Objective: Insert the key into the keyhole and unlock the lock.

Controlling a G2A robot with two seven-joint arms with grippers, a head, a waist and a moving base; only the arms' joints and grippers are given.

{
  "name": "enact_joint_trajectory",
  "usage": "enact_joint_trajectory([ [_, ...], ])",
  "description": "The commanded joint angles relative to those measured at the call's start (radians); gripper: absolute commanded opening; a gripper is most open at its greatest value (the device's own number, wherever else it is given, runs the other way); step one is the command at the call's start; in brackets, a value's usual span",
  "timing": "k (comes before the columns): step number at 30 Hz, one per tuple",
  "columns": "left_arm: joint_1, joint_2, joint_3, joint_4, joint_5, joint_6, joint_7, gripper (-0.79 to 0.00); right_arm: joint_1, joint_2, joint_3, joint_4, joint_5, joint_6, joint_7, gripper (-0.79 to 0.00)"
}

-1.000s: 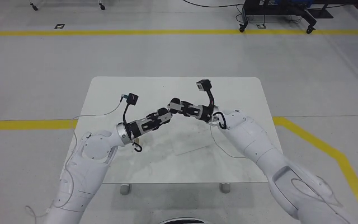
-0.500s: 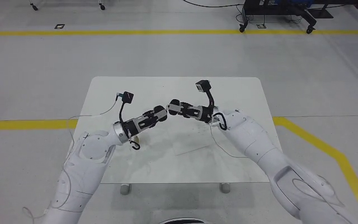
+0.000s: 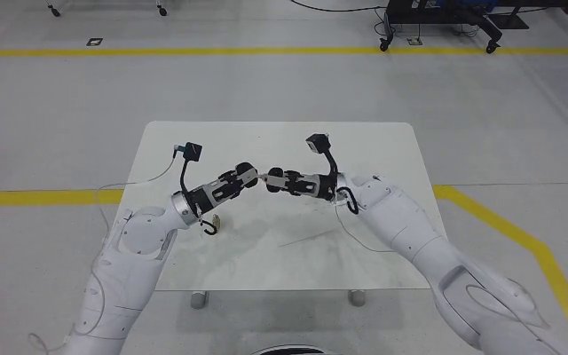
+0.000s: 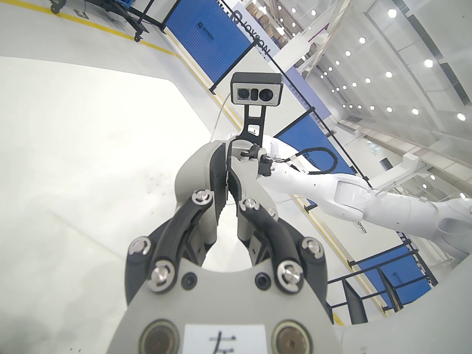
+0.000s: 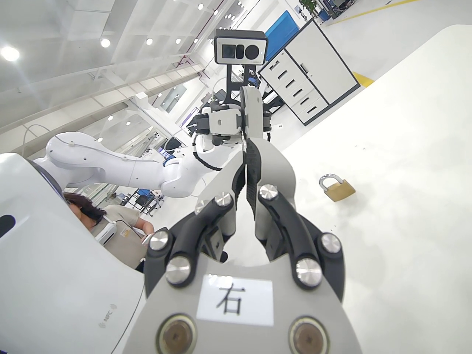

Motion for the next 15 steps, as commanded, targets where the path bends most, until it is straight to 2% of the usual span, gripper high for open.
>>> enact_joint_trajectory([
  [1, 0.001, 0.001, 0.003, -0.001, 0.01, -0.001, 0.003, -0.785, 0.0, 0.003, -0.004, -0.003, 0.003, 0.0, 0.0, -0.785],
  [3, 0.002, 0.001, 0.006, -0.002, 0.017, -0.002, 0.006, -0.785, 0.002, 0.006, -0.008, -0.004, 0.004, 0.0, 0.0, -0.785],
  [5, 0.001, 0.001, 0.009, -0.004, 0.027, -0.004, 0.01, -0.785, 0.003, 0.009, -0.011, -0.005, 0.006, 0.0, 0.0, -0.656],
  [9, 0.005, 0.003, 0.009, -0.011, 0.046, -0.009, 0.018, -0.785, 0.003, 0.014, -0.01, -0.011, 0.012, 0.0, 0.0, -0.597],
  [12, 0.009, 0.005, 0.008, -0.015, 0.055, -0.014, 0.023, -0.785, 0.002, 0.017, -0.009, -0.013, 0.017, 0.0, 0.0, -0.613],
  [15, 0.013, 0.006, 0.008, -0.019, 0.061, -0.021, 0.024, -0.785, 0.003, 0.019, -0.011, -0.013, 0.018, 0.0, 0.0, -0.674],
])
